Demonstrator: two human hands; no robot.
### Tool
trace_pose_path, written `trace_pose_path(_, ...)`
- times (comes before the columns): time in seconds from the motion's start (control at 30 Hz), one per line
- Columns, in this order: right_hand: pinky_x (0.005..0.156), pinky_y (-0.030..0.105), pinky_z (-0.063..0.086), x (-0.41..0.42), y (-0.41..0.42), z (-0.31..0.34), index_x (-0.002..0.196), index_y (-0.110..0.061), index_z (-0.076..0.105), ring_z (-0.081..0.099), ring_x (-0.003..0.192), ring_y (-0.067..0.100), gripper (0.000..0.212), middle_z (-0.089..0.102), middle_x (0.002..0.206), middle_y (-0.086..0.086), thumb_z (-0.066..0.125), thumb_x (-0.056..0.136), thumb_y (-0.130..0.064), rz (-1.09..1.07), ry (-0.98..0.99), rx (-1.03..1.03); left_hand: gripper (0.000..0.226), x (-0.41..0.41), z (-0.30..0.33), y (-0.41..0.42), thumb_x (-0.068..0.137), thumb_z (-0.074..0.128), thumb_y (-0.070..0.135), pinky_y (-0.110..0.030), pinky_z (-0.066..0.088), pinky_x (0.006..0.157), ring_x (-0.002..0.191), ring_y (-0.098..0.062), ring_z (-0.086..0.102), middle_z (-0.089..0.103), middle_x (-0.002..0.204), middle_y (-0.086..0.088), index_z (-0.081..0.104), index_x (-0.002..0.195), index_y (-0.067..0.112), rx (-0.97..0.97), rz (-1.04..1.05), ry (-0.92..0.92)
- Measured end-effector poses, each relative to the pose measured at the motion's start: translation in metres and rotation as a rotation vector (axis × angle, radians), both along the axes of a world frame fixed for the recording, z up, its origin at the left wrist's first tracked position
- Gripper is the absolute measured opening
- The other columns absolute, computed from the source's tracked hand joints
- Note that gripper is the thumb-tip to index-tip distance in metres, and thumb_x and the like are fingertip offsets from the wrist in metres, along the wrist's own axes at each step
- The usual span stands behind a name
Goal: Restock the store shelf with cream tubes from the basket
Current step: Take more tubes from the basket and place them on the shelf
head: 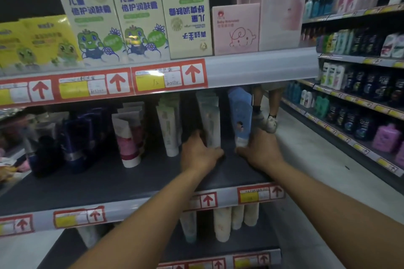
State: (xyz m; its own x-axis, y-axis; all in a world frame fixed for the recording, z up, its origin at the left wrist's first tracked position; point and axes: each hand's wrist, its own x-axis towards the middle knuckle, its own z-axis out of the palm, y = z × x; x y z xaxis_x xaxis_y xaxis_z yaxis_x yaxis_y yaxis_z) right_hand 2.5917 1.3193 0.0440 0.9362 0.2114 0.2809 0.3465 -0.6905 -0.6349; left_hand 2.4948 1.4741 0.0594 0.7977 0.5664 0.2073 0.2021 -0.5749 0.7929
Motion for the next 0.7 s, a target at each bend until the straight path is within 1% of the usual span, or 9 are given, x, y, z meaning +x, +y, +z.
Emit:
trace_pose_path(0.07, 0.082, 0.039, 0.060, 0.005, 0.003, -0.004, 0.119, -0.017, 0.066, 0.071, 0.099, 0.026, 0.061, 0.074, 0.111, 0.006, 0.090, 0.069, -0.042, -0.007, 0.006, 0.021, 0.066, 0.003, -0.006, 0.003, 0.074, 0.092, 0.029, -0.044, 0.056, 0.103, 0.121, -0.022, 0.066, 0.070, 0.130, 0.001, 0.061, 0.132, 0.024, -0.052, -0.016, 0.004)
trace_pose_path(0.13, 0.082, 0.037, 0.058, 0.008, 0.004, -0.007, 0.121, -0.017, 0.065, 0.070, 0.101, 0.026, 0.061, 0.073, 0.112, 0.007, 0.090, 0.071, -0.040, -0.005, 0.002, 0.037, 0.061, 0.004, -0.011, 0.005, 0.073, 0.092, 0.028, -0.042, 0.057, 0.102, 0.117, -0.020, 0.068, 0.072, 0.124, 0.003, 0.064, 0.127, 0.025, -0.063, -0.033, -0.010)
trace_pose_path(0.2, 0.082, 0.038, 0.058, 0.010, 0.004, -0.009, 0.121, -0.016, 0.064, 0.070, 0.102, 0.027, 0.061, 0.073, 0.113, 0.007, 0.091, 0.072, -0.040, -0.003, -0.008, 0.042, 0.060, 0.006, -0.013, 0.007, 0.075, 0.090, 0.029, -0.042, 0.057, 0.102, 0.117, -0.019, 0.068, 0.072, 0.126, 0.004, 0.065, 0.130, 0.025, -0.048, -0.041, -0.018)
trace_pose_path(0.27, 0.085, 0.042, 0.059, 0.010, 0.005, -0.010, 0.123, -0.016, 0.063, 0.069, 0.103, 0.028, 0.062, 0.072, 0.115, 0.008, 0.091, 0.073, -0.040, 0.000, -0.020, 0.040, 0.060, 0.007, -0.014, 0.007, 0.078, 0.088, 0.030, -0.042, 0.055, 0.104, 0.120, -0.020, 0.067, 0.071, 0.130, 0.003, 0.064, 0.133, 0.025, -0.029, -0.043, -0.020)
trace_pose_path(0.37, 0.087, 0.043, 0.059, 0.009, 0.006, -0.010, 0.123, -0.016, 0.062, 0.068, 0.105, 0.028, 0.063, 0.070, 0.116, 0.009, 0.091, 0.073, -0.040, -0.014, -0.026, 0.033, 0.058, 0.009, -0.015, 0.009, 0.080, 0.086, 0.033, -0.041, 0.056, 0.103, 0.120, -0.021, 0.067, 0.071, 0.131, 0.002, 0.064, 0.132, 0.025, -0.001, -0.039, -0.018)
trace_pose_path(0.47, 0.082, 0.038, 0.056, 0.006, 0.005, -0.008, 0.119, -0.014, 0.061, 0.066, 0.103, 0.028, 0.060, 0.069, 0.114, 0.009, 0.091, 0.073, -0.040, -0.030, -0.014, 0.017, 0.058, 0.008, -0.016, 0.010, 0.081, 0.086, 0.035, -0.040, 0.056, 0.103, 0.121, -0.021, 0.066, 0.071, 0.131, 0.002, 0.064, 0.134, 0.024, 0.004, -0.029, -0.001)
trace_pose_path(0.57, 0.075, 0.032, 0.046, 0.003, 0.003, -0.006, 0.118, -0.014, 0.060, 0.065, 0.103, 0.029, 0.061, 0.068, 0.112, 0.010, 0.091, 0.073, -0.042, -0.031, -0.014, -0.007, 0.059, 0.006, -0.014, 0.011, 0.081, 0.088, 0.035, -0.037, 0.056, 0.102, 0.121, -0.019, 0.066, 0.070, 0.131, 0.003, 0.062, 0.133, 0.024, 0.012, -0.021, 0.009)
trace_pose_path(0.63, 0.076, 0.033, 0.048, 0.001, 0.002, -0.004, 0.121, -0.015, 0.058, 0.065, 0.104, 0.029, 0.067, 0.068, 0.114, 0.009, 0.092, 0.070, -0.044, -0.029, -0.019, -0.001, 0.065, 0.004, -0.012, 0.012, 0.081, 0.089, 0.033, -0.036, 0.054, 0.103, 0.123, -0.020, 0.065, 0.068, 0.133, 0.001, 0.058, 0.136, 0.021, 0.007, -0.029, 0.028)
trace_pose_path(0.7, 0.082, 0.037, 0.055, -0.004, 0.003, -0.002, 0.125, -0.017, 0.053, 0.066, 0.107, 0.028, 0.078, 0.068, 0.118, 0.007, 0.093, 0.065, -0.047, -0.016, -0.022, 0.035, 0.071, 0.000, -0.008, 0.014, 0.081, 0.089, 0.033, -0.036, 0.053, 0.104, 0.126, -0.022, 0.063, 0.066, 0.136, -0.001, 0.053, 0.141, 0.018, 0.007, -0.046, 0.058)
